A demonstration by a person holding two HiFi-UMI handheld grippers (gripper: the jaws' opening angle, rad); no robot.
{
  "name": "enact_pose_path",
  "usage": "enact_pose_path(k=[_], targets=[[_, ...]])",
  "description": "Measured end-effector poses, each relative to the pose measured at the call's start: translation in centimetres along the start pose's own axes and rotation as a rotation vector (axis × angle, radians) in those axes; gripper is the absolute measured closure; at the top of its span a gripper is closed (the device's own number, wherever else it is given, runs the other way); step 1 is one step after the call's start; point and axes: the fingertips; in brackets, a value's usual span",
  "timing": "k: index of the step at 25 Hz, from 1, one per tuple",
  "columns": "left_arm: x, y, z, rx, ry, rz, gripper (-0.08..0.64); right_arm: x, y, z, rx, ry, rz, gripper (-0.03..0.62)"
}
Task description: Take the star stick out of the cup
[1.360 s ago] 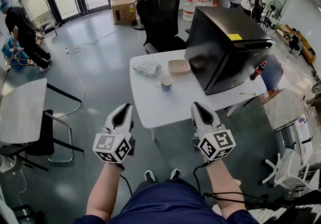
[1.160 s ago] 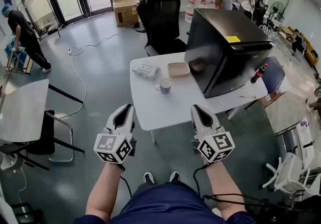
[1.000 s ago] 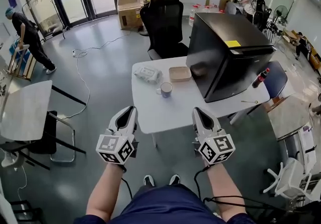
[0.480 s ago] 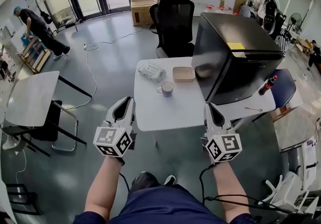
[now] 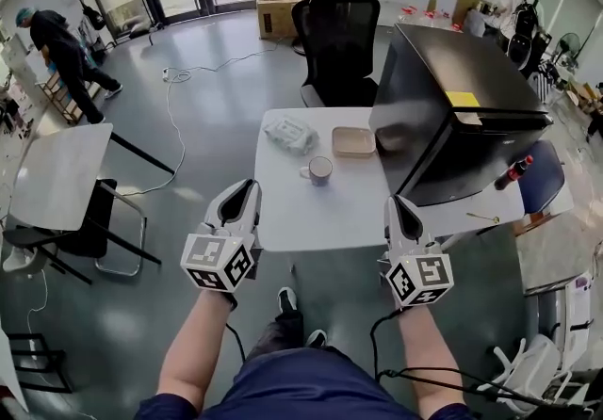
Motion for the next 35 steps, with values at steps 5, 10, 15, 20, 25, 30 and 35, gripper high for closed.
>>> enact_pose_path(k=[5, 10, 15, 20, 25, 30, 35], targets=[[2.7, -1.6, 0.0, -0.025, 0.0, 0.044, 0.529, 2.3, -0.5, 0.6, -0.01, -0.025, 0.026, 0.586], [5.4, -4.0, 0.7, -0.052, -0.013, 0.077, 0.529, 5.5, -1.3, 0.7, -0.02, -0.035, 0.04, 0.586], [7.5, -5.8, 1.6, -0.072, -0.039, 0.098, 0.529, 8.1, -1.5, 1.3, -0.014, -0.053, 0.069, 0.586], [10.0, -7.0, 3.5, -0.09, -0.091, 0.129, 0.529, 9.9, -1.4, 2.6, -0.003, -0.079, 0.085, 0.586], [12.8, -7.6, 6.4, -0.166, -0.16, 0.142, 0.529, 11.3, -0.3, 4.1, 0.019, -0.112, 0.073, 0.586], [16.1, -7.1, 9.3, -0.186, -0.241, 0.163, 0.529, 12.5, 1.4, 5.4, 0.049, -0.154, 0.053, 0.586], [20.3, -7.2, 12.2, -0.249, -0.306, 0.179, 0.529, 13.1, 3.4, 6.1, 0.066, -0.175, 0.049, 0.586]])
Point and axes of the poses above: the fingertips, and each gripper's own axes: x forward along the fingers, y to its right, z out of its underside, and after that the axes turned 6 degrees about z, right-handed
